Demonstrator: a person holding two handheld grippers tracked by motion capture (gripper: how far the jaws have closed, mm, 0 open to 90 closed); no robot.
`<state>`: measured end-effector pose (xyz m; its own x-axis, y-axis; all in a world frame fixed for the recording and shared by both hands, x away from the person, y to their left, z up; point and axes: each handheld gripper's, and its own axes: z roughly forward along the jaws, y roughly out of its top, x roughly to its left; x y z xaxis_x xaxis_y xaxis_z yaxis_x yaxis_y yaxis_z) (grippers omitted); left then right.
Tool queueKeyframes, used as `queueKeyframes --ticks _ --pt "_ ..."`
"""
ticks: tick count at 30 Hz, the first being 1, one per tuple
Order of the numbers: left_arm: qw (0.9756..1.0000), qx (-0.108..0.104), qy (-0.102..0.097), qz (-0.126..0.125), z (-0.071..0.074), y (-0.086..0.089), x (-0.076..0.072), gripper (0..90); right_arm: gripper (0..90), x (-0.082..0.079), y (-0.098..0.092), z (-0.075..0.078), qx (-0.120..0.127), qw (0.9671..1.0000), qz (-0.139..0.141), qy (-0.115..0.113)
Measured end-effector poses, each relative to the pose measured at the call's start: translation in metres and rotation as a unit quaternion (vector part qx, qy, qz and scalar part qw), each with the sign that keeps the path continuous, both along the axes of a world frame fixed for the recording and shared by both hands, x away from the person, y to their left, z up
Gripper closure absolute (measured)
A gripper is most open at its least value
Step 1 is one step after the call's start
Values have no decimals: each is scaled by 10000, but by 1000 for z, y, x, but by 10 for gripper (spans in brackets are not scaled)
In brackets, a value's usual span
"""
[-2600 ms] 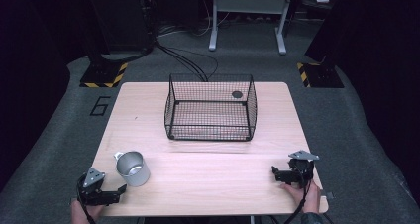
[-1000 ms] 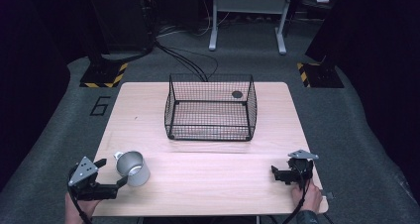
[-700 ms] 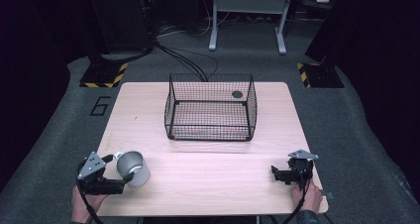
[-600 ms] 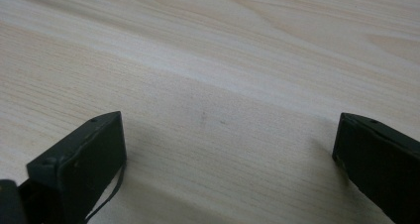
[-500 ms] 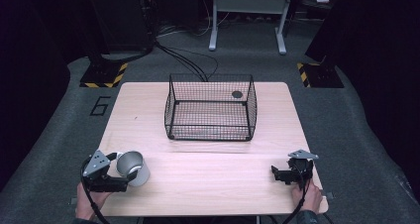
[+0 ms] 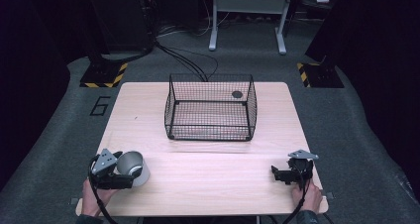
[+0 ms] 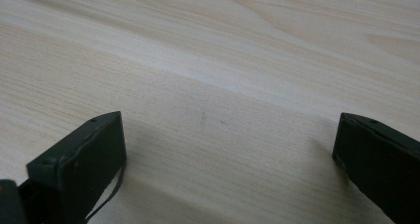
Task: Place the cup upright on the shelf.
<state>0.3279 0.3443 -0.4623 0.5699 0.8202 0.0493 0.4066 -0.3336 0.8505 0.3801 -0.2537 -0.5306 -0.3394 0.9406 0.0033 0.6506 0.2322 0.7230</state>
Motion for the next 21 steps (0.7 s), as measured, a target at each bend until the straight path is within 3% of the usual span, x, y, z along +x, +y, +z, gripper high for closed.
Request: queueKeyframes --ticks 7,21 --pt "9999 -10 -11 128 0 -2 -1 57 0 0 0 0 0 10000 1 0" --pt "9999 -78 -69 46 -1 0 -3 63 0 0 0 0 0 10000 2 3"
